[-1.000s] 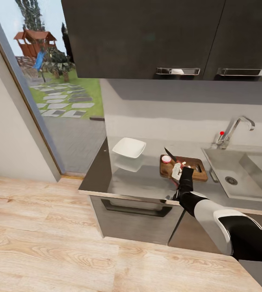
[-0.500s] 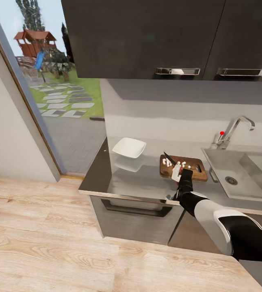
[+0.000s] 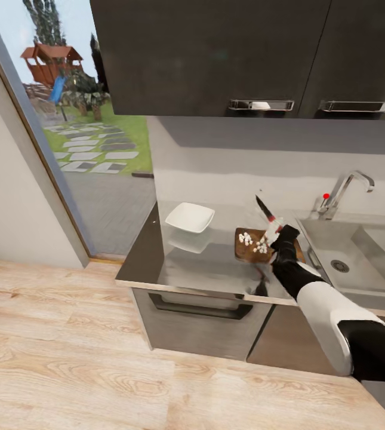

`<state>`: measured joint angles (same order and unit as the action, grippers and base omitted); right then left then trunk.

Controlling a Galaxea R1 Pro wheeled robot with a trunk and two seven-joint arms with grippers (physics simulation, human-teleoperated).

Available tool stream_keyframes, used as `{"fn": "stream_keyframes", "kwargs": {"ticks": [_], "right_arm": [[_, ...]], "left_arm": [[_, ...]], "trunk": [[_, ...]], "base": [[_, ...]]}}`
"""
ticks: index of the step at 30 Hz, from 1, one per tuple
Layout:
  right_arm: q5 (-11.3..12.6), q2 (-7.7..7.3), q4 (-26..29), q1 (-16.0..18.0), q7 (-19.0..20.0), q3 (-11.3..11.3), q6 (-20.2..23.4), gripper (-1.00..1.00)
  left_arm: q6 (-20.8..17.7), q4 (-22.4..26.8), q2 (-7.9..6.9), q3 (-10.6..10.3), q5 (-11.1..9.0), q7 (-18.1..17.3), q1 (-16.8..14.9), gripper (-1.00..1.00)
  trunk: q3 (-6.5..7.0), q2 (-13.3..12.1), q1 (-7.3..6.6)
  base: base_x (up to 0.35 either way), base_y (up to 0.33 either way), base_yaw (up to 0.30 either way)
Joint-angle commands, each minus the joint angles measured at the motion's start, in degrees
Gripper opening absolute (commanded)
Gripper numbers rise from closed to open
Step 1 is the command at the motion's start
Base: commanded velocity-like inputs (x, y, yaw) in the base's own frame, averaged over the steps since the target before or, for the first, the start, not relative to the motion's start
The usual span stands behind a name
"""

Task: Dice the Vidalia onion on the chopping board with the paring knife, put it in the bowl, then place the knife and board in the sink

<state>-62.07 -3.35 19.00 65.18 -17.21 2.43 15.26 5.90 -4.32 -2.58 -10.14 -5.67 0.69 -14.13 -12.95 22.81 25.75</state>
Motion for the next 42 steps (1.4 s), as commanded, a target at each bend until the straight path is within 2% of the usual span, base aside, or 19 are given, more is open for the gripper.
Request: {"fn": "stream_keyframes", "kwargs": {"ticks": [1,3,5,7,9,11,12,14,17,19,28,30,32,37,42], "right_arm": [[3.3,-1.03,4.8,0.0,3.5,0.1,0.7,-1.00],[8.2,-2.57,9.1,0.0,7.5,-0.2,0.9,-1.00],[12.9,-4.43,10.7,0.0,10.8,-1.7,1.1,-1.00],[19.3,-6.89,13.2,0.0,15.1,-6.3,1.3,-1.00],[27.4,-9.73,15.4,0.0,22.9,-14.3,3.9,-1.00],[30.2,-11.05,15.6,0.0,27.4,-18.3,5.4,-1.00],[31.0,-11.66,15.5,0.0,28.6,-19.3,5.9,-1.00],[31.5,-12.53,14.6,0.0,29.4,-20.2,6.4,-1.00],[31.8,-15.07,13.2,0.0,29.8,-21.0,8.7,-1.00],[31.8,-15.61,12.5,0.0,29.9,-21.2,9.4,-1.00],[31.9,-16.13,10.2,0.0,30.0,-21.2,11.8,-1.00],[32.4,-16.04,5.2,0.0,30.1,-21.2,11.0,-1.00],[32.8,-16.15,3.6,0.0,30.1,-21.3,9.8,-1.00],[33.0,-16.93,2.1,0.0,29.8,-21.2,9.1,-1.00],[33.0,-17.04,1.0,0.0,29.7,-21.2,8.4,-1.00]], "left_arm": [[0.4,-0.3,0.03,-0.5,-0.6,0.0,-0.1,1.00],[0.4,-0.3,0.03,-0.5,-0.6,0.0,-0.1,1.00],[0.4,-0.3,0.03,-0.5,-0.6,0.0,-0.1,1.00],[0.4,-0.3,-0.03,-0.5,-0.6,0.0,-0.1,1.00],[0.4,-0.3,-0.12,-0.5,-0.6,0.0,-0.1,1.00],[0.4,-0.3,-0.08,-0.5,-0.6,0.0,-0.1,1.00],[0.4,-0.2,-0.07,-0.5,-0.6,0.0,-0.1,1.00],[0.5,-0.2,-0.11,-0.5,-0.6,0.0,-0.1,1.00],[0.5,-0.2,-0.10,-0.5,-0.6,0.0,-0.1,1.00],[0.5,-0.2,-0.07,-0.5,-0.6,0.1,-0.1,1.00],[0.4,-0.2,-0.35,-0.5,-0.6,0.2,-0.1,1.00],[0.4,-0.2,-0.55,-0.5,-0.7,0.2,-0.1,1.00],[0.4,-0.2,-0.46,-0.5,-0.8,0.2,-0.1,1.00],[0.4,-0.2,-0.41,-0.5,-0.9,0.3,-0.1,1.00],[0.4,-0.2,-0.47,-0.5,-0.9,0.3,-0.1,1.00]], "trunk": [[-0.12,0.1,0.03],[-0.12,0.1,0.03],[-0.12,0.1,0.03],[-0.12,0.1,0.03],[-0.12,0.1,0.03],[-0.12,0.1,0.03],[-0.12,0.1,0.03],[-0.12,0.1,0.03],[-0.12,0.1,0.03],[-0.12,0.1,0.03],[-0.12,0.1,0.03],[-0.12,0.1,0.03],[-0.12,0.1,0.03],[-0.12,0.1,0.03],[-0.12,0.1,0.03]], "base": [[0.000,0.000,0.000],[0.000,0.000,0.000],[0.000,0.000,0.000],[0.000,0.000,0.000],[0.000,0.000,0.000],[0.000,0.000,0.000],[0.000,0.000,0.000],[0.000,0.000,0.000],[0.000,0.000,0.000],[0.000,0.000,0.000],[0.019,-0.025,0.000],[0.136,-0.211,0.000],[0.154,-0.250,0.000],[0.174,-0.266,0.000],[0.179,-0.269,0.000]]}}
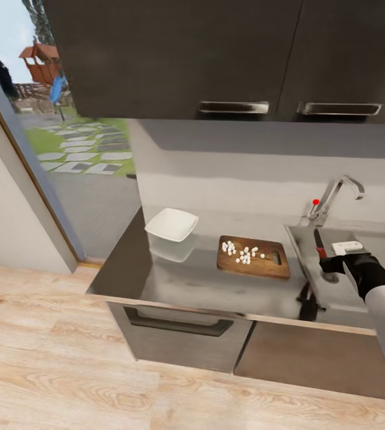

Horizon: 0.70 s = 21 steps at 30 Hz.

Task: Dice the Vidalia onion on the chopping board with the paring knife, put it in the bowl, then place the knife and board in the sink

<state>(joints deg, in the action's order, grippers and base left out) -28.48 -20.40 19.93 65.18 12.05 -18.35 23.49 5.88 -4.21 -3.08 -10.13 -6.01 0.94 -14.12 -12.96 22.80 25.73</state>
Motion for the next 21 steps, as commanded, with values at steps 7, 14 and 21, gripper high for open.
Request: {"fn": "stream_keyframes", "kwargs": {"ticks": [7,14,21], "right_arm": [[-0.5,-1.70,-2.9,0.0,0.4,-0.5,-0.9,-1.00],[-0.5,-2.92,-7.2,0.0,0.1,-0.4,-0.9,-1.00],[-0.5,-3.52,-11.8,0.0,0.4,-0.4,-1.9,-1.00]], "left_arm": [[0.4,-0.3,0.00,-0.4,-0.6,0.0,-0.1,1.00],[0.4,-0.3,0.00,-0.4,-0.6,0.0,-0.1,1.00],[0.5,-0.2,0.00,-0.4,-0.5,-0.1,-0.1,1.00]], "trunk": [[-0.11,0.1,0.05],[-0.11,0.1,0.05],[-0.15,0.1,0.05]], "base": [[0.078,-0.311,0.000],[0.001,-0.225,0.000],[0.000,-0.007,0.000]]}}
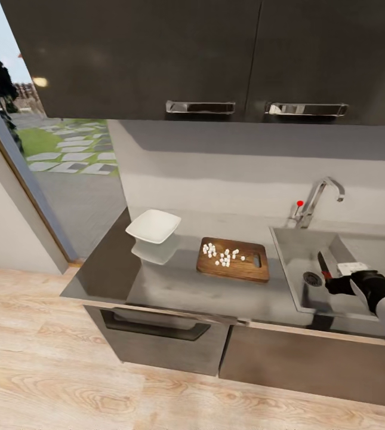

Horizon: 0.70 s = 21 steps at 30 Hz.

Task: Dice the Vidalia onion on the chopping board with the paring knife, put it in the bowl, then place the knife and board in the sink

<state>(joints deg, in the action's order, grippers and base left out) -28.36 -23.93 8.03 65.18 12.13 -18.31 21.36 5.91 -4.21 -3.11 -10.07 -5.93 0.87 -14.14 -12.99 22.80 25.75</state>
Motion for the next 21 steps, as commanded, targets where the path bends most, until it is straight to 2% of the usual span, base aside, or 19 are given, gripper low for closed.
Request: {"fn": "stream_keyframes", "kwargs": {"ticks": [1,4,10,21], "right_arm": [[-0.6,-0.31,0.1,0.0,0.4,-0.5,0.2,-1.00],[-0.6,-1.45,0.1,0.0,0.5,-0.4,0.2,-1.00],[-0.6,-1.68,0.1,0.0,0.5,-0.5,0.4,-1.00],[-0.6,-1.65,0.0,0.0,0.5,-0.4,0.4,-1.00]], "left_arm": [[0.4,-0.3,0.03,-0.5,-0.6,0.0,-0.1,1.00],[0.5,-0.3,0.02,-0.5,-0.6,0.0,-0.1,1.00],[0.4,-0.2,-0.07,-0.5,-0.6,0.0,-0.1,1.00],[0.5,-0.2,-0.18,-0.5,-0.6,0.0,-0.1,1.00]], "trunk": [[-0.17,0.1,0.03],[-0.41,0.1,0.03],[-0.97,0.1,0.03],[-1.99,0.1,0.03]], "base": [[0.000,0.000,0.000],[0.000,0.000,0.000],[0.006,0.001,0.000],[0.243,0.152,0.000]]}}
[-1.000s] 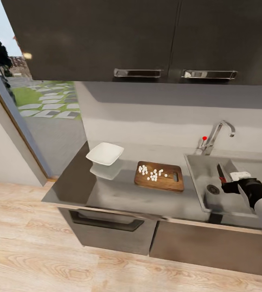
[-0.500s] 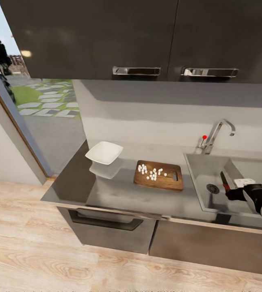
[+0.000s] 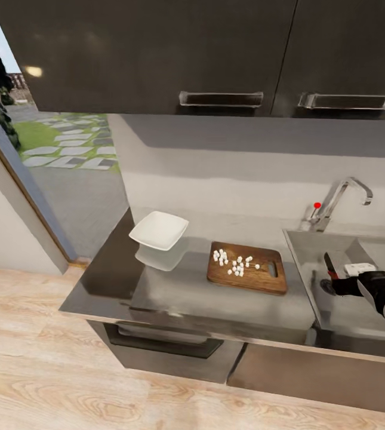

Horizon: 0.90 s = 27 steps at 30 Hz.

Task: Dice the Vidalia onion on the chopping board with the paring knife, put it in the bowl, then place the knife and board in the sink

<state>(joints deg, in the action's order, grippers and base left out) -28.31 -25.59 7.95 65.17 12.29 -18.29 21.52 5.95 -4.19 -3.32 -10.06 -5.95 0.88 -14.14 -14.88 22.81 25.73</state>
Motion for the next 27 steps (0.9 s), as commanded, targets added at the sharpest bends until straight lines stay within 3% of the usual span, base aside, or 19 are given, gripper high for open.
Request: {"fn": "stream_keyframes", "kwargs": {"ticks": [1,27], "right_arm": [[-0.6,0.05,0.1,0.0,0.4,-0.4,0.3,-1.00],[-0.5,-0.17,-0.1,0.0,1.3,-0.4,0.4,-1.00]], "left_arm": [[0.4,-0.3,0.03,-0.5,-0.6,0.0,-0.1,1.00],[0.4,-0.3,0.15,-0.6,-0.6,0.0,-0.1,1.00]], "trunk": [[-0.20,0.1,0.06],[-2.53,0.1,0.06]], "base": [[0.256,0.138,0.000],[0.016,0.007,0.000]]}}
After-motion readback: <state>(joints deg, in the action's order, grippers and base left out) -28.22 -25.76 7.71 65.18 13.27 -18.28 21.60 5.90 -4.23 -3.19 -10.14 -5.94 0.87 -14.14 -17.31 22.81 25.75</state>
